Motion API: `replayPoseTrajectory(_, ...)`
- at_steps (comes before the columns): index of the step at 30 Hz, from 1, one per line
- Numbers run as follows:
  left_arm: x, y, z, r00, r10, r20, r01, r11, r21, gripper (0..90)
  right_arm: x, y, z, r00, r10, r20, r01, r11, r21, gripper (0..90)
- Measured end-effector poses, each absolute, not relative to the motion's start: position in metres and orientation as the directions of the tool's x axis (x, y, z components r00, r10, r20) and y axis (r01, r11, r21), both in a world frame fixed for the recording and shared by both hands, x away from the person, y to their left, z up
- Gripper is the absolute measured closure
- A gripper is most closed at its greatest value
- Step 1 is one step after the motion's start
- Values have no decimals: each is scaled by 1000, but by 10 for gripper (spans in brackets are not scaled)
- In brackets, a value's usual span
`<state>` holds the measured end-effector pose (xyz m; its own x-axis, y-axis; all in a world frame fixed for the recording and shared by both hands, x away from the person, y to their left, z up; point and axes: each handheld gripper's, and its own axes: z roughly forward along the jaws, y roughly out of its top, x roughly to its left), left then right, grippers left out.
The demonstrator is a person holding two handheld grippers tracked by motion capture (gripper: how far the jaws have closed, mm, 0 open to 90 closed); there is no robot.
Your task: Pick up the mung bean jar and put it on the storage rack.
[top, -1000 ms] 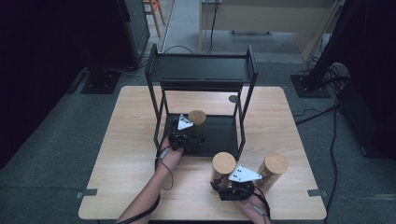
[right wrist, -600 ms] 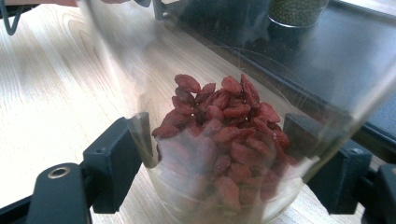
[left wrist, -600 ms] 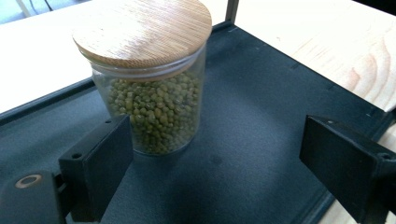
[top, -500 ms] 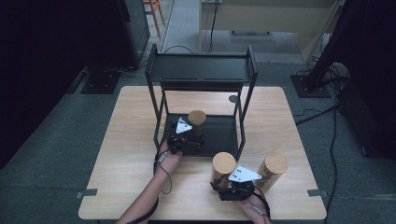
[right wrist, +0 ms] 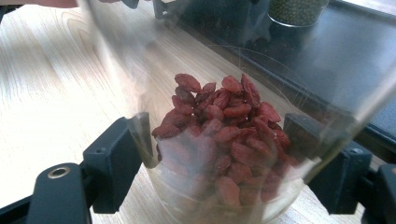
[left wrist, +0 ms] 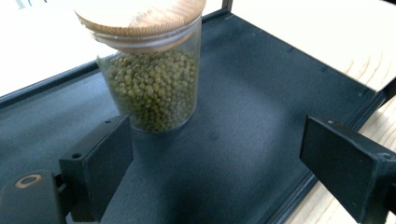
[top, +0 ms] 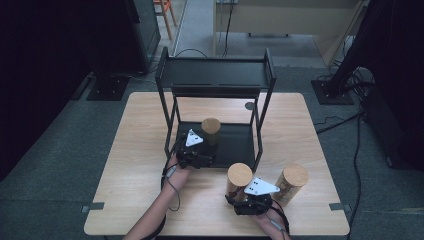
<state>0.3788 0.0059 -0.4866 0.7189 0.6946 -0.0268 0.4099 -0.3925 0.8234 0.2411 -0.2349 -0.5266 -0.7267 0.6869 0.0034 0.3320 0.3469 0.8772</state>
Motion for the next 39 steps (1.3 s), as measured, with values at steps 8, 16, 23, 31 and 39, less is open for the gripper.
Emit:
replayPoseTrajectory(8, 369, 9, -488, 723, 690, -34, 413, -391, 823, 101, 241, -235, -527, -727, 687, 2, 332, 349, 877, 206)
replayPoseTrajectory(16, 361, 9, -488, 723, 690, -28, 402, -388, 830, 101, 241, -235, -527, -727, 687, 3, 332, 348, 876, 206)
replayPoseTrajectory(23, 356, 10, -488, 733, 680, -29, 401, -397, 826, 101, 241, -235, -527, -727, 687, 2, 332, 348, 877, 206)
replayPoseTrajectory(31, 348, 16, -487, 746, 664, -54, 393, -373, 840, 101, 242, -235, -527, -727, 686, 4, 333, 347, 877, 206)
replayPoseTrajectory(39, 341, 19, -490, 744, 667, -32, 383, -387, 839, 102, 242, -235, -527, -728, 685, 11, 338, 345, 876, 206)
